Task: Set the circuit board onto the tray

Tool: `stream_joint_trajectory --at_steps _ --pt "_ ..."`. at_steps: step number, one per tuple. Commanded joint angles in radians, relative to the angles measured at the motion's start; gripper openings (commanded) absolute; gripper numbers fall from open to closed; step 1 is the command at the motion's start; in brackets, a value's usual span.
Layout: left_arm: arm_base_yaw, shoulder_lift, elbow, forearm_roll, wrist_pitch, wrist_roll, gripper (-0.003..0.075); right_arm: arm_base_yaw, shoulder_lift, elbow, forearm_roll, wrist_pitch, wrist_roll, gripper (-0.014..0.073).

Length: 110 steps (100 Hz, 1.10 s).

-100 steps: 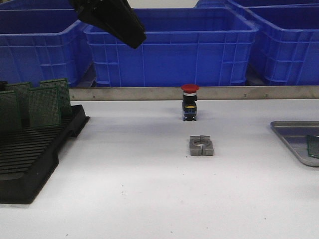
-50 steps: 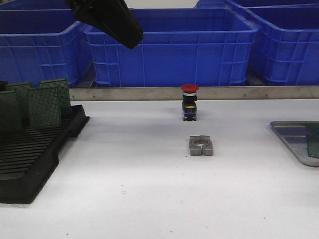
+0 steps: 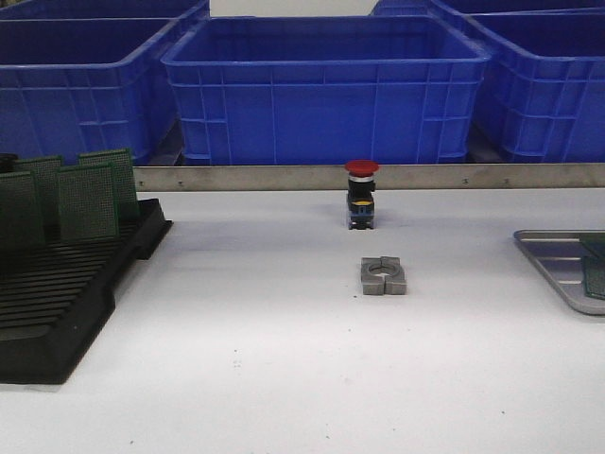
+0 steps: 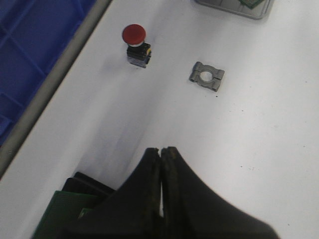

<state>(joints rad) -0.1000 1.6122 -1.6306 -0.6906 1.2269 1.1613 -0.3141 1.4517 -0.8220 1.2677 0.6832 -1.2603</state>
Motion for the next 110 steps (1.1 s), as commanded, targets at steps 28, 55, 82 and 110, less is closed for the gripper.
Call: stream_joint_trajectory --at_steps 28,55,82,110 --pt "0.027 -0.259 0.081 -0.073 -0.168 -0.128 -0.002 0.216 -0.335 -0.016 0.03 -0.125 -0.023 -0.006" --pt "0.027 -0.497 0.392 -0.236 -0.525 -0.154 -0.002 0.245 -0.574 0.11 0.04 -0.322 -0.023 -0.006" --pt "0.027 -0.737 0.7 -0.281 -0.752 -0.154 -0.002 0.245 -0.845 0.282 0.04 -0.403 -0.03 -0.006" --pt "0.027 -1.008 0.949 -0.321 -0.888 -0.135 -0.002 0.244 -1.14 0.435 0.04 -0.39 -0.038 -0.006"
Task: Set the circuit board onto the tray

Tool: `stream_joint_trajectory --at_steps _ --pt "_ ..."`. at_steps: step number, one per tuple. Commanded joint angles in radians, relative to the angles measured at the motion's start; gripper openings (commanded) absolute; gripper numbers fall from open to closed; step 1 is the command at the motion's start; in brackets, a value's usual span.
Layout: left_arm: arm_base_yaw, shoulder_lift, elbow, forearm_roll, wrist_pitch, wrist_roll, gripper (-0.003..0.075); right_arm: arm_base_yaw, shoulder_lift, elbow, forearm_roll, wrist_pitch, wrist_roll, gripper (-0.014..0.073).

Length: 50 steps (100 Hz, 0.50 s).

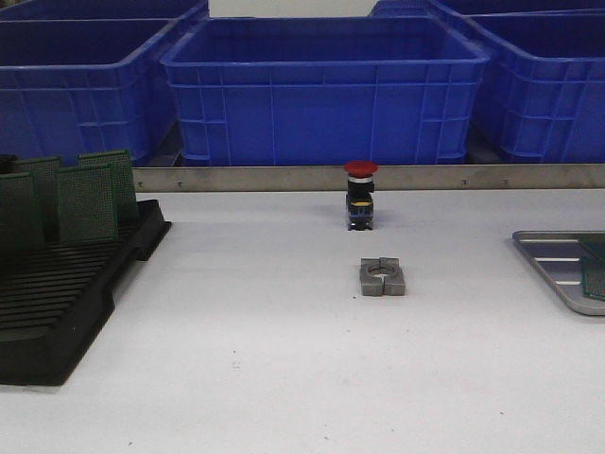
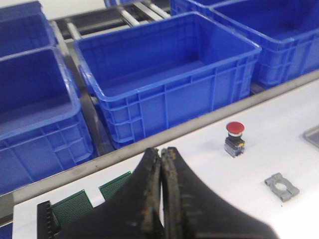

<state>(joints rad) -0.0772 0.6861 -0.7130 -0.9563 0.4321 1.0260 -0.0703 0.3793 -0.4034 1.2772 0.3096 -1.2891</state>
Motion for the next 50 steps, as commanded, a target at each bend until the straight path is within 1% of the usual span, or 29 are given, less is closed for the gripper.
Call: stream_joint_trajectory --at_steps 1,29,50 --pt "0.004 -0.089 0.038 -0.055 -0.096 0.001 -0.002 0.0 -0.081 0.02 0.031 -0.013 -0.01 -0.006" --pt "0.004 -0.38 0.255 -0.057 -0.152 0.001 -0.002 -0.001 -0.289 0.142 0.031 0.051 -0.01 -0.006" --pt "0.004 -0.515 0.344 -0.079 -0.153 0.001 -0.002 -0.001 -0.323 0.16 0.031 0.061 -0.01 -0.006"
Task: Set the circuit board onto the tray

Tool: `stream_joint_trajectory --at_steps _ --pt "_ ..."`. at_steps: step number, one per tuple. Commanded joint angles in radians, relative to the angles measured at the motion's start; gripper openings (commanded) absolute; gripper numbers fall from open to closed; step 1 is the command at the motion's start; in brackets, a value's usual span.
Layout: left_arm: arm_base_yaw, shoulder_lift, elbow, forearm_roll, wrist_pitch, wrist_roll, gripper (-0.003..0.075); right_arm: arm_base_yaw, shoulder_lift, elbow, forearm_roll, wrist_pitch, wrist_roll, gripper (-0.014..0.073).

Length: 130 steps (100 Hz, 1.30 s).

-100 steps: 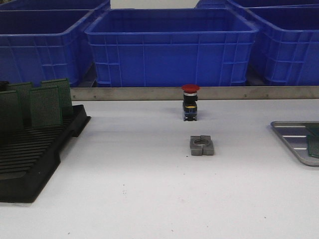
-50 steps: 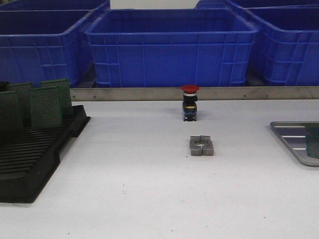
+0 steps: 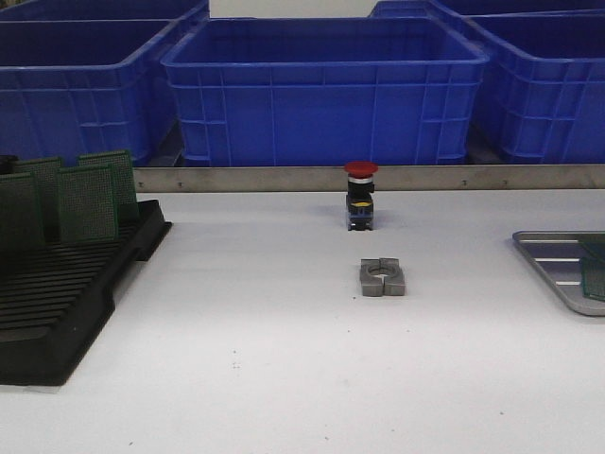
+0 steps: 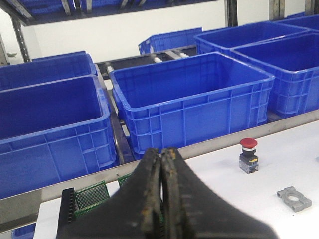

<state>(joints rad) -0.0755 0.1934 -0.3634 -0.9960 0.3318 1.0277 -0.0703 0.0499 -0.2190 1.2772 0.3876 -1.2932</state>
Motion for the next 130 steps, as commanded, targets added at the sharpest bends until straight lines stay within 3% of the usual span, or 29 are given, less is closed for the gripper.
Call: stream_joint_trajectory --at_steps 1,102,110,117,130 --pt "0.002 -0.026 -0.005 -0.039 -0.053 -0.001 -0.002 -0.001 0.007 -0.025 0.031 -0.017 -0.006 -0.006" --pt "0.002 -0.037 0.038 -0.044 -0.09 -0.014 -0.002 -0.001 0.007 -0.025 0.031 -0.017 -0.006 -0.006" --pt "0.002 -0.037 0.064 0.003 -0.144 -0.09 -0.002 -0.001 0.007 -0.025 0.031 -0.017 -0.006 -0.006" --pt "0.002 -0.037 0.094 0.159 -0.204 -0.199 -0.002 -0.001 0.007 -0.025 0.031 -0.017 -0.006 -0.006" --pt "0.002 -0.038 0.173 0.626 -0.268 -0.71 -0.002 -0.001 0.007 -0.025 0.031 -0.017 -0.006 -0.006"
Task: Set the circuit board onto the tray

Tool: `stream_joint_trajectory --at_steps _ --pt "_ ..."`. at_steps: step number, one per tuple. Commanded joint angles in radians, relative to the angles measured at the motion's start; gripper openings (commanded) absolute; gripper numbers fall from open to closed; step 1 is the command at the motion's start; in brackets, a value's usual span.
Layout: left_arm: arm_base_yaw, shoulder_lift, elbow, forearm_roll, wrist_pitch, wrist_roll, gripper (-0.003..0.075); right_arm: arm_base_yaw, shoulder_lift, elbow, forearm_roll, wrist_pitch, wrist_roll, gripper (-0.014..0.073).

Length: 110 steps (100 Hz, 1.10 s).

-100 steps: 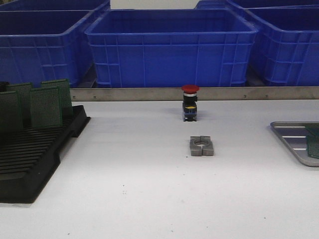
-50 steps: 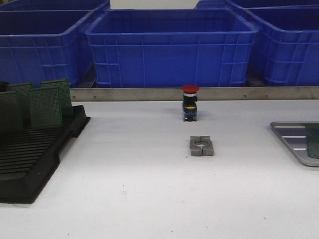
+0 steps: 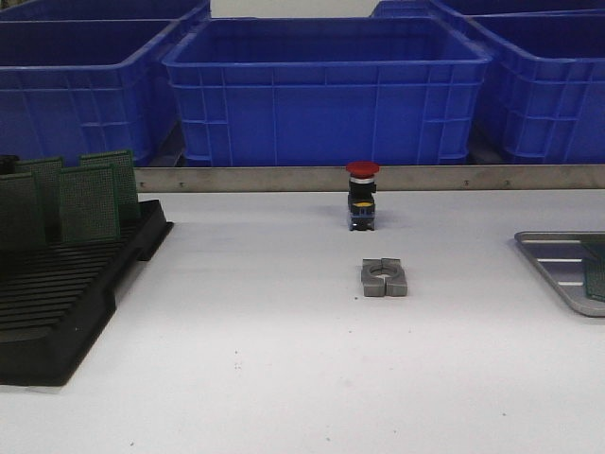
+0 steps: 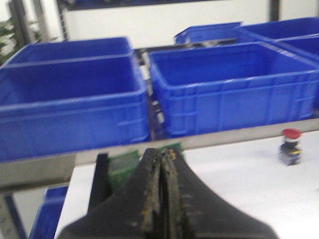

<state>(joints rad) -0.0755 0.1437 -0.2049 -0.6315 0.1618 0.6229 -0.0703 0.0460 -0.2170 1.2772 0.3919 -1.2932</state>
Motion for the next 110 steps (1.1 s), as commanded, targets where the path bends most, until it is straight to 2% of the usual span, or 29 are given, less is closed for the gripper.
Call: stream_joint_trajectory --at_steps 1,6,11,18,28,33,40,68,110 --pt "0.002 0.012 0.019 0.287 -0.104 -0.333 -0.002 -0.001 0.01 -0.027 0.031 -0.022 -0.006 -0.006" --pt "0.003 0.012 0.055 0.47 -0.135 -0.53 -0.002 -0.001 0.01 -0.027 0.031 -0.022 -0.006 -0.006" --pt "0.007 0.012 0.098 0.584 -0.195 -0.652 -0.002 -0.001 0.01 -0.027 0.031 -0.022 -0.006 -0.006" --pt "0.032 0.005 0.158 0.638 -0.279 -0.722 -0.002 -0.001 0.01 -0.027 0.031 -0.022 -0.006 -0.006" --pt "0.078 -0.043 0.233 0.631 -0.29 -0.727 -0.002 -0.001 0.01 -0.027 0.031 -0.022 -0.006 -0.006" --pt "0.094 -0.088 0.227 0.638 -0.162 -0.729 -0.002 -0.001 0.01 -0.027 0.031 -0.022 -0.006 -0.006" --pt "0.104 -0.16 0.23 0.641 -0.077 -0.729 -0.002 -0.001 0.01 -0.027 0.031 -0.022 -0.006 -0.006" --pt "0.102 -0.178 0.23 0.61 0.062 -0.732 -0.002 -0.001 0.008 -0.027 0.031 -0.014 -0.006 -0.006" --pt "0.102 -0.178 0.228 0.604 0.056 -0.72 -0.002 -0.001 0.008 -0.027 0.031 -0.014 -0.006 -0.006"
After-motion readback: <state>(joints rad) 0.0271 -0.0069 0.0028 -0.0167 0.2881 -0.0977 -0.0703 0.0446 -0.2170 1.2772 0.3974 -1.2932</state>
